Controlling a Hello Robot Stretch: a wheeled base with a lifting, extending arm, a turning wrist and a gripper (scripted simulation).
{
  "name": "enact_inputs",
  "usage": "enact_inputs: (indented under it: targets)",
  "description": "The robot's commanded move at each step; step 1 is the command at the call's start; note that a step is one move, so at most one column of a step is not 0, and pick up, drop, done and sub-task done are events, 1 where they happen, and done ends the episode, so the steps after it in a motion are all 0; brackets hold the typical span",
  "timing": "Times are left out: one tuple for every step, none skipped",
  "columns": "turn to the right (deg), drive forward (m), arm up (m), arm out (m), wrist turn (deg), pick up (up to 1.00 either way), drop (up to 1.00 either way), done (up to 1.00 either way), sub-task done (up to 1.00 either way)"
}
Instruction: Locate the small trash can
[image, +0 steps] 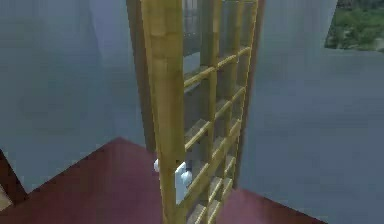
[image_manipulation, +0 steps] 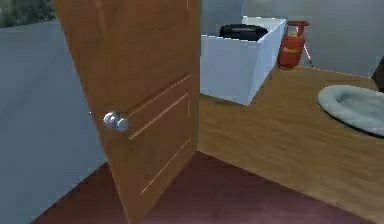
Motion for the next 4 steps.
enact_inputs:
  targets:
    - [45.0, 0.0, 0.0, 0.0, 0.0, 0.0, 0.0, 0.0, 0.0]
    - [45.0, 0.0, 0.0, 0.0, 0.0, 0.0, 0.0, 0.0, 0.0]
    - [45.0, 0.0, 0.0, 0.0, 0.0, 0.0, 0.0, 0.0, 0.0]
    - [6.0, 0.0, 0.0, 0.0, 0.0, 0.0, 0.0, 0.0, 0.0]
